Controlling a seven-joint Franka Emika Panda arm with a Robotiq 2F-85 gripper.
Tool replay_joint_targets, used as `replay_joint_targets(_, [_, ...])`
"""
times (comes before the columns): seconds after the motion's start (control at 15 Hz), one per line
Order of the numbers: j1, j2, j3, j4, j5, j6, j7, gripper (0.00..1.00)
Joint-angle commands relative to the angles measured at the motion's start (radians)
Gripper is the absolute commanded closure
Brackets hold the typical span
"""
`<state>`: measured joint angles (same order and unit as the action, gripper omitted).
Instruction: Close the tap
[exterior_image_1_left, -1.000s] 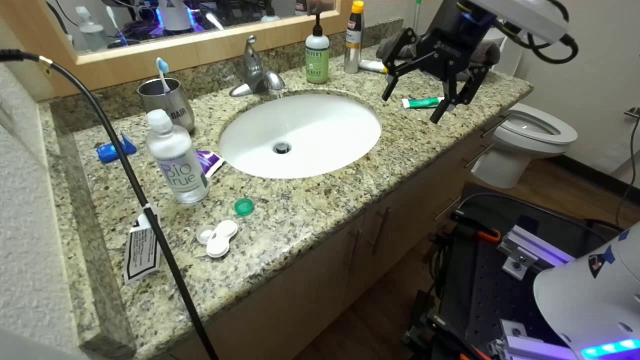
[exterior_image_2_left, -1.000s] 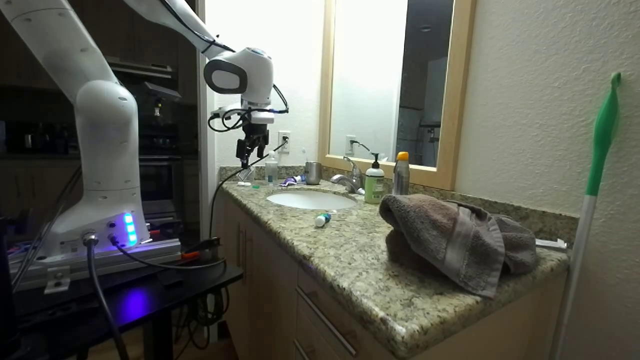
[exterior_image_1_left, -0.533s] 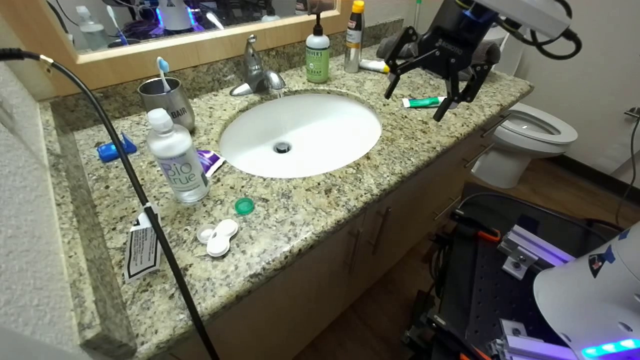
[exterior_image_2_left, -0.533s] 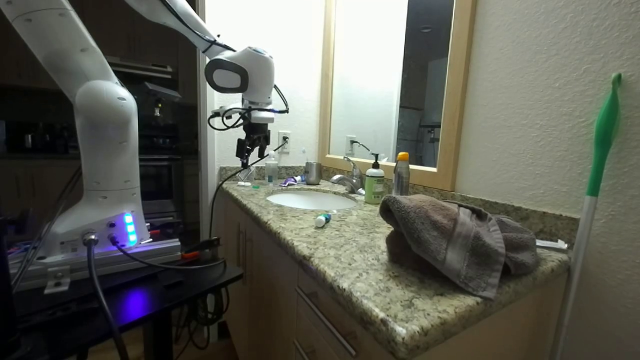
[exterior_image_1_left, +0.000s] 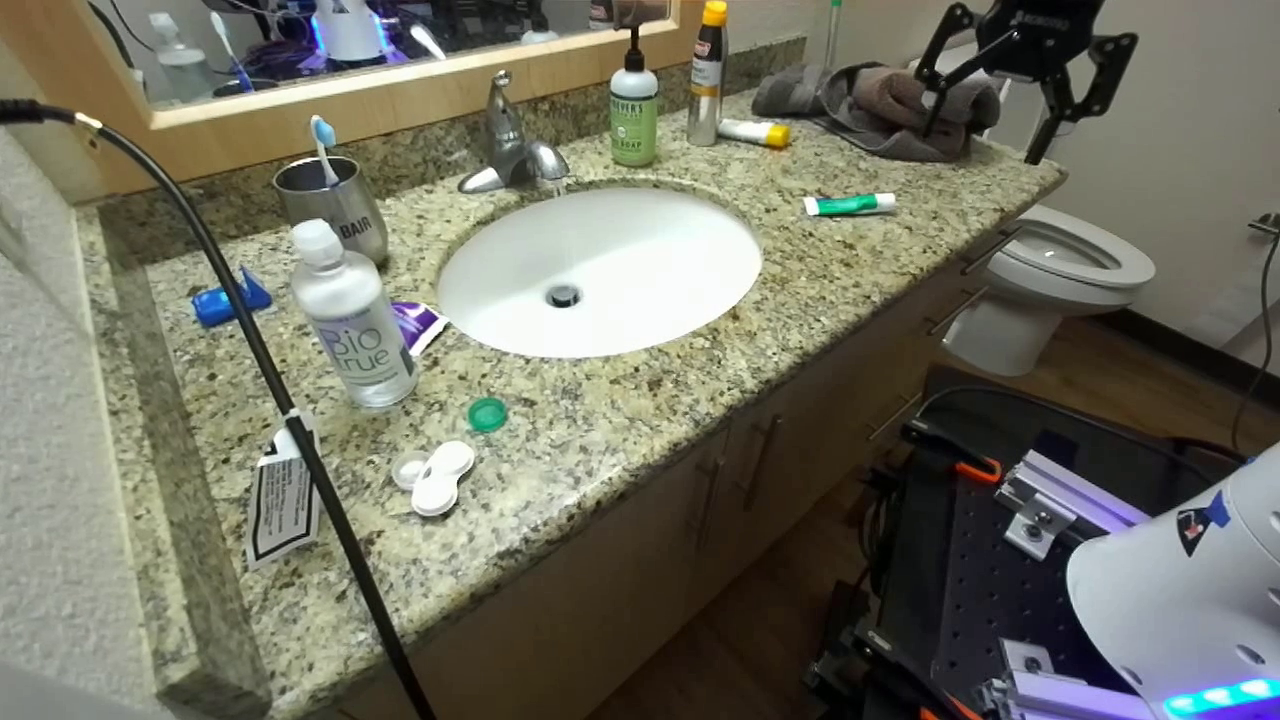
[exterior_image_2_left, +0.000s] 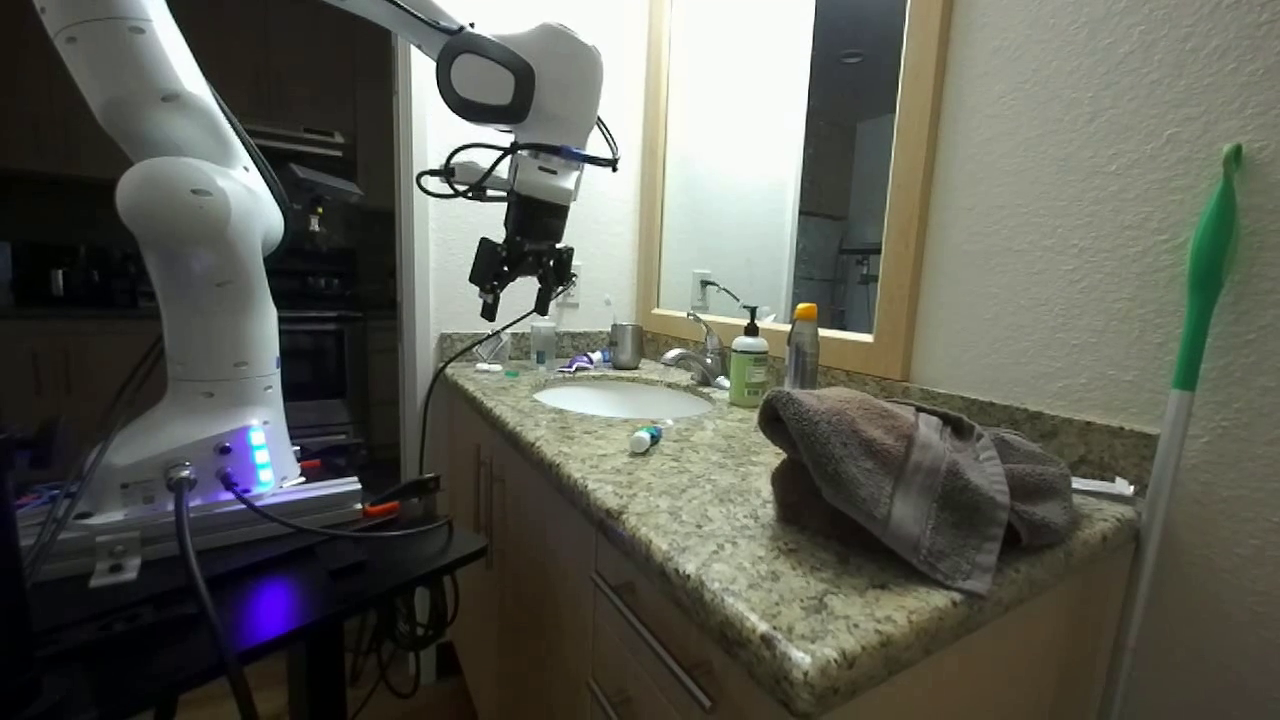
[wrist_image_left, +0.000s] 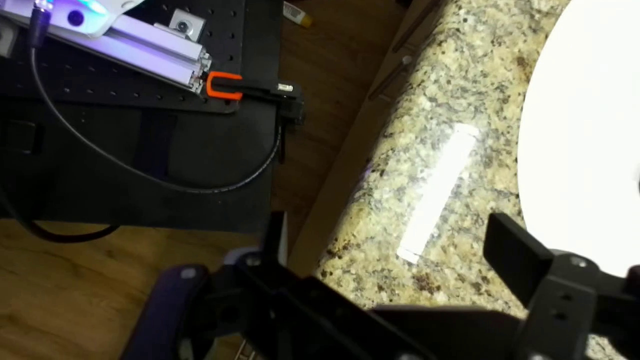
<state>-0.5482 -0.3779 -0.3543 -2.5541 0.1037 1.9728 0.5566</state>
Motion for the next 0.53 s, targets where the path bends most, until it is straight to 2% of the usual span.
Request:
replay_joint_targets(0.0, [0.000, 0.000, 0.008, -0.004, 0.001, -0.003, 0.000, 0.00])
replay_joint_targets(0.47, [0.009, -0.002, 0.017, -0.016, 0.000, -0.001, 0.006, 0.00])
